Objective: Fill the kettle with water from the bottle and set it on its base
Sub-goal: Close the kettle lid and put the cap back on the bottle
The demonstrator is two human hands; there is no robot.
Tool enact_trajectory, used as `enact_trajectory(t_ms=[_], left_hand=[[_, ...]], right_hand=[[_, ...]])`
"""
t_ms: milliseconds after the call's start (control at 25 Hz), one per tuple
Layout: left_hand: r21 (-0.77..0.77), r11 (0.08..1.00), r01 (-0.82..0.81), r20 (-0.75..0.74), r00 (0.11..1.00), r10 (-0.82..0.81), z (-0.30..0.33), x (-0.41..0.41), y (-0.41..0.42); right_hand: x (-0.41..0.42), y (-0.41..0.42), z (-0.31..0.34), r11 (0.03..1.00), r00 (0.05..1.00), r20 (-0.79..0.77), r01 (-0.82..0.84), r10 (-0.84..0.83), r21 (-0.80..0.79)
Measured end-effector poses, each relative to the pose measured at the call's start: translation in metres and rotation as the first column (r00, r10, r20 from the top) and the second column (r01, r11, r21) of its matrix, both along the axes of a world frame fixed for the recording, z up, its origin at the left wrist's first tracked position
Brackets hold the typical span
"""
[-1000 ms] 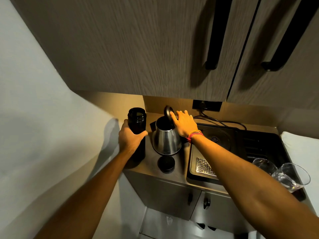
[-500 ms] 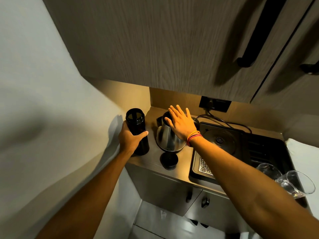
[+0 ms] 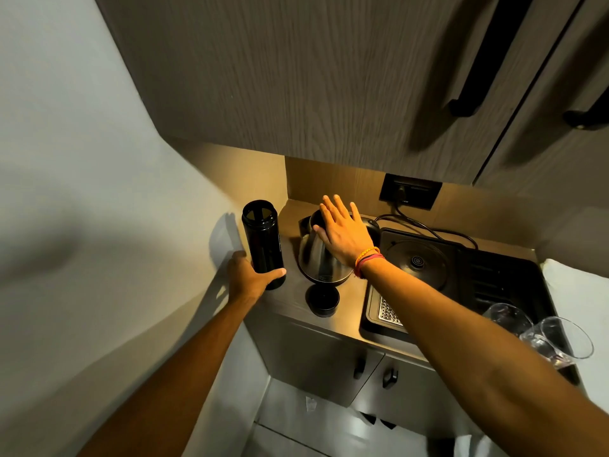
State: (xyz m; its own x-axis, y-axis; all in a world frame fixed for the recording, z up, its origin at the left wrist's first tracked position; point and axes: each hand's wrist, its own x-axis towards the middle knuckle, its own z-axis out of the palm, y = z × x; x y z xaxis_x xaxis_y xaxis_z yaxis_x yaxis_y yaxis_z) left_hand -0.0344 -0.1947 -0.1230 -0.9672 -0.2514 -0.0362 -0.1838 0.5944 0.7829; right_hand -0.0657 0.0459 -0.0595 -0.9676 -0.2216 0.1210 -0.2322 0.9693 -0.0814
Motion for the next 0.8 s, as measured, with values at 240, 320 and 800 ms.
enact_trajectory(t_ms=[240,320,800], left_hand=[[-0.087,0.995,-0.037,0.028,0.999,0.04,-0.026,0.032,0.01],[-0.093,0.996,-0.013,0.032,0.999,0.016,-0.025,0.034,0.015],[0.071,0.997,-0.007,-0.17,0.985,0.019,0.038,-0.009,-0.001]], right_hand=[[0.069,-0.001,-0.066,0.873,0.895,-0.023,-0.427,0.445,0.235],[0.079,0.001,-0.081,0.918,0.938,0.147,-0.338,0.313,0.207],[0.047,-0.028,0.005,0.918,0.95,0.095,-0.258,0.298,-0.301]])
